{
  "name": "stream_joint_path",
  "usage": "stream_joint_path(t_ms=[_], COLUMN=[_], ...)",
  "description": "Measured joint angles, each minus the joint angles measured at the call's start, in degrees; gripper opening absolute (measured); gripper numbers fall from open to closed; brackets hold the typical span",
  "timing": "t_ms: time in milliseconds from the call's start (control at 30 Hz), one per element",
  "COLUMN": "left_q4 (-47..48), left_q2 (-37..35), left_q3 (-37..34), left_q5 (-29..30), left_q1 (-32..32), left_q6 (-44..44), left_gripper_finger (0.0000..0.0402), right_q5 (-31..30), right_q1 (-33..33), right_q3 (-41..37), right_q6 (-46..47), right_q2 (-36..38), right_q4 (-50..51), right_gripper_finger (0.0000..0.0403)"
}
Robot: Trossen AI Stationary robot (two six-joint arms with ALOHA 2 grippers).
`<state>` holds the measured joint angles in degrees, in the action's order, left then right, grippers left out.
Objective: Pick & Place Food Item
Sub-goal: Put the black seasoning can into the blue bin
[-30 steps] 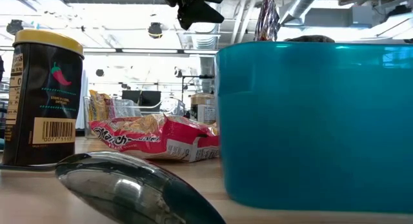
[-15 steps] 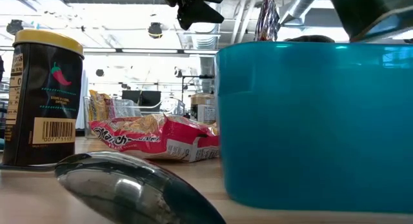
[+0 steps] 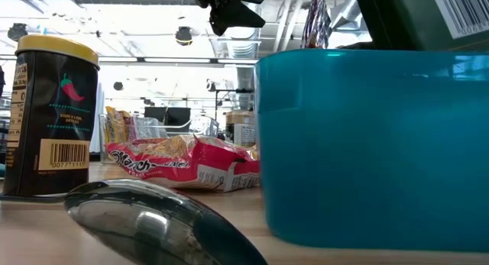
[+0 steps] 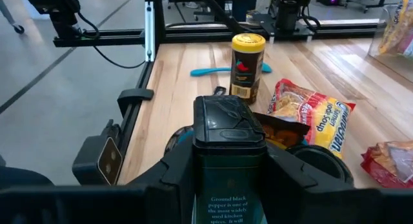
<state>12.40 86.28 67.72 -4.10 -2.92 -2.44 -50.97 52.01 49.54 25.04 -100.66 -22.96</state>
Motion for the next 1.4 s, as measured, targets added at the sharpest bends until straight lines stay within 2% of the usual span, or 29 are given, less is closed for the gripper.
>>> stream_joint_path(t_ms=[600,900,1200,1400], left_q4=[0.0,0.02,0.02,0.04], left_q2=[0.0,0.0,0.0,0.0], left_q3=[0.0,0.0,0.0,0.0], left_q5=[0.0,0.0,0.0,0.0], left_q1=[0.0,0.0,0.0,-0.01], left_q6=[0.0,0.0,0.0,0.0], left_gripper_finger=[0.0237,0.0237,0.0237,0.0237], right_q5=[0.31,-0.36,0.95,2.71], right_q1=[0.09,-0.08,-0.98,-1.73], right_q3=[0.0,1.13,2.43,2.45], right_q6=[-0.15,-1.25,-1.44,1.84], right_q2=[-0.09,-5.17,-5.66,-5.66], right_q4=[1.89,0.38,0.2,2.44], right_gripper_finger=[0.0123,0.0123,0.0123,0.0123])
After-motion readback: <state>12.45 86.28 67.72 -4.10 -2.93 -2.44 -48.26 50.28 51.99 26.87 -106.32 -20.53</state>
